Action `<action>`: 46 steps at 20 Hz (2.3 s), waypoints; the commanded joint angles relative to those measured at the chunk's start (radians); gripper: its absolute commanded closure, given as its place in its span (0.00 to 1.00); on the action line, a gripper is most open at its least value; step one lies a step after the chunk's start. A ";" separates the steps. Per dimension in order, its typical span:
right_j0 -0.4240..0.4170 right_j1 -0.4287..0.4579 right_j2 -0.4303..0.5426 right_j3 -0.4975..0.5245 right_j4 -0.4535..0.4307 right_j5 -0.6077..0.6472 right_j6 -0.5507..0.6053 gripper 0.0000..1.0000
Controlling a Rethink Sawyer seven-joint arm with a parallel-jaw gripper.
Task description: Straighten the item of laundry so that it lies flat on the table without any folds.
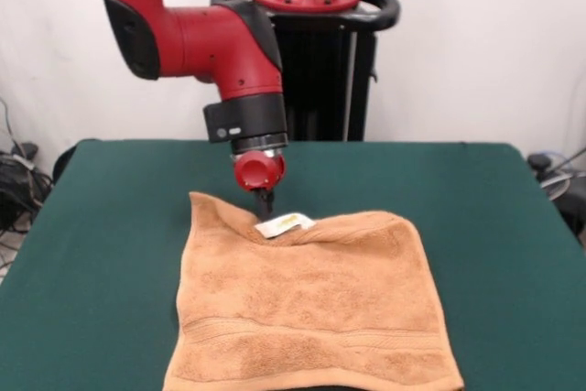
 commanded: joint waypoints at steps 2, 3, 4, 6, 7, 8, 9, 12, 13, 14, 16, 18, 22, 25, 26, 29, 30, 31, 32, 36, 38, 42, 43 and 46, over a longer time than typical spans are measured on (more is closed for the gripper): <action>-0.050 -0.037 0.051 0.010 -0.097 0.000 0.219 1.00; -0.044 -0.038 0.046 0.012 -0.089 -0.005 0.214 1.00; -0.039 -0.052 0.041 0.025 -0.083 -0.008 0.212 1.00; -0.026 -0.085 0.030 0.052 -0.067 -0.014 0.206 1.00; -0.025 -0.100 0.034 0.063 -0.070 -0.005 0.211 1.00; -0.028 -0.127 0.052 0.082 -0.086 0.027 0.228 1.00; -0.027 -0.137 0.056 0.091 -0.087 0.035 0.231 1.00; -0.013 -0.208 0.059 0.153 -0.078 0.057 0.242 1.00; -0.014 -0.228 0.064 0.170 -0.080 0.067 0.246 1.00; -0.014 -0.265 0.077 0.198 -0.083 0.091 0.255 1.00; -0.016 -0.321 0.095 0.241 -0.085 0.126 0.264 1.00; -0.020 -0.371 0.120 0.277 -0.077 0.167 0.268 1.00; -0.054 -0.468 0.179 0.349 -0.047 0.254 0.273 1.00; -0.077 -0.502 0.226 0.379 -0.016 0.299 0.267 1.00; -0.097 -0.522 0.260 0.400 0.004 0.333 0.263 1.00; -0.133 -0.593 0.313 0.460 0.088 0.392 0.267 1.00; -0.149 -0.617 0.333 0.482 0.129 0.417 0.272 1.00; -0.168 -0.632 0.351 0.498 0.161 0.427 0.282 1.00; -0.174 -0.665 0.358 0.521 0.215 0.442 0.299 1.00; -0.229 -0.732 0.378 0.613 0.422 0.457 0.404 1.00; -0.211 -0.780 0.323 0.653 0.531 0.452 0.467 1.00; -0.208 -0.944 0.341 0.746 0.766 0.532 0.534 1.00; -0.176 -0.972 0.306 0.744 0.814 0.560 0.534 1.00; 0.096 -1.010 0.010 0.586 0.916 0.749 0.613 1.00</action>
